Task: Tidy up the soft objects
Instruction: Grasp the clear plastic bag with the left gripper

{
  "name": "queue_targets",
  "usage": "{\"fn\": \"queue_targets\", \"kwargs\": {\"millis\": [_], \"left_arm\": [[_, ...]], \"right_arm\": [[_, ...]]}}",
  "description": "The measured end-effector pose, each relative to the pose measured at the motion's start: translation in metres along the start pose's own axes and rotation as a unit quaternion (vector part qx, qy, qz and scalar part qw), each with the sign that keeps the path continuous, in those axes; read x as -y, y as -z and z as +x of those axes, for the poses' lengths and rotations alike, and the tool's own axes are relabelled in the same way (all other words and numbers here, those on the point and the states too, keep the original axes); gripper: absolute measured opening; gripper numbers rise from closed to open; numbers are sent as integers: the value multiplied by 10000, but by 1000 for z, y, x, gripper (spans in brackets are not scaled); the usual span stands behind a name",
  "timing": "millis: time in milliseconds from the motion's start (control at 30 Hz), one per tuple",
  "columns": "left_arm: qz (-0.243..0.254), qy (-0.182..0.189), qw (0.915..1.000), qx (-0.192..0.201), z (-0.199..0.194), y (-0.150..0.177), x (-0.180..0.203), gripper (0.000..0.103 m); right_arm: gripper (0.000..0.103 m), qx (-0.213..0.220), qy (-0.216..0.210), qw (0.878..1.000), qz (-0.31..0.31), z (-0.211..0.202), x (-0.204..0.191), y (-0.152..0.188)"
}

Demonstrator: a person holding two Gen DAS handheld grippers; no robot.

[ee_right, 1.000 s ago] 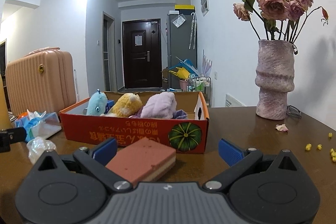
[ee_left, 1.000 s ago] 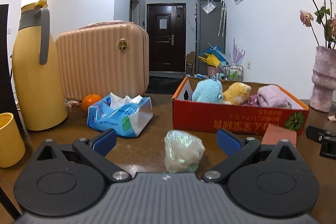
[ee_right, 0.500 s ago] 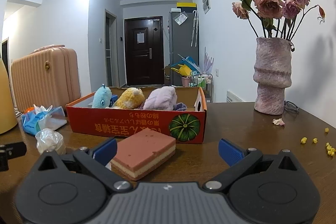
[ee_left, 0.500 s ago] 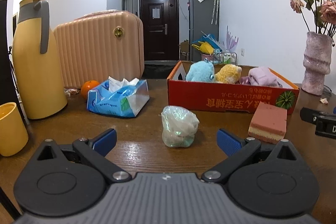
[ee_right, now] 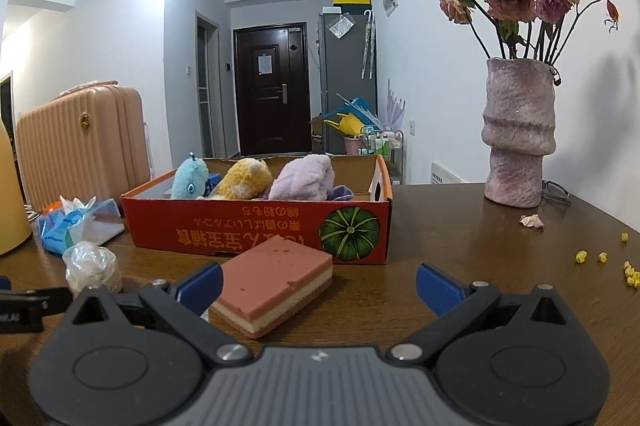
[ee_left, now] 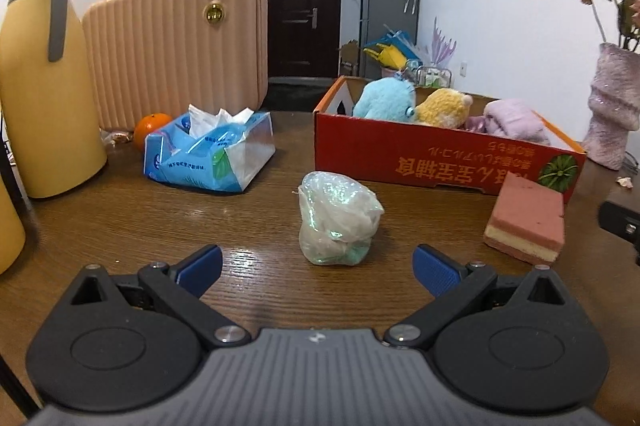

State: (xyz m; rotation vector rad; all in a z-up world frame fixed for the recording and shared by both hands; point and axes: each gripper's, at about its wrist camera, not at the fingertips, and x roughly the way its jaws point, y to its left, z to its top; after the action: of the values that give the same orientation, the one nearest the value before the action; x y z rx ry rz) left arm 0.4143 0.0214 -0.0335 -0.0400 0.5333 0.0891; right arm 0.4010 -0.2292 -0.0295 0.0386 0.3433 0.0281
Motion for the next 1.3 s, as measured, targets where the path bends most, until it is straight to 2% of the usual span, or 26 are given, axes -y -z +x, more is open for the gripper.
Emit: {"fn": "queue_targets", "kwargs": {"millis": [300,600,767,800,867,933,967,1000,1133,1300], "left_arm": [[54,-88,9999,-134,33,-12,0,103],[293,97,9993,-222,58,-22,9,103],[192,211,9989,-381,66,-25,3,103],[169,234,9988,-387,66,-25,2,101],[142,293,9987,-390,66,-25,0,89],[156,352,9982,-460,67,-25,0,69],[188,340,9980,-492,68,-25,0,62],[198,331,9980,-511,69,-25,0,51],[102,324,9986,-416,65,-27,-4,42],[10,227,9996,-162,54,-30,-9,42]], "right_arm": [[103,-139,93,9998,105,6,4,1],[103,-201,263,9993,152,11,7,1],[103,-231,320,9991,179,13,8,2],[103,-241,328,9990,177,14,9,2],[103,-249,350,9989,174,14,9,2],[103,-252,369,9988,179,14,9,2],[103,-251,379,9988,184,15,9,2],[103,-251,390,9988,185,15,9,2],[103,-240,453,9985,191,15,9,2],[103,-197,521,9981,267,16,6,0]]}}
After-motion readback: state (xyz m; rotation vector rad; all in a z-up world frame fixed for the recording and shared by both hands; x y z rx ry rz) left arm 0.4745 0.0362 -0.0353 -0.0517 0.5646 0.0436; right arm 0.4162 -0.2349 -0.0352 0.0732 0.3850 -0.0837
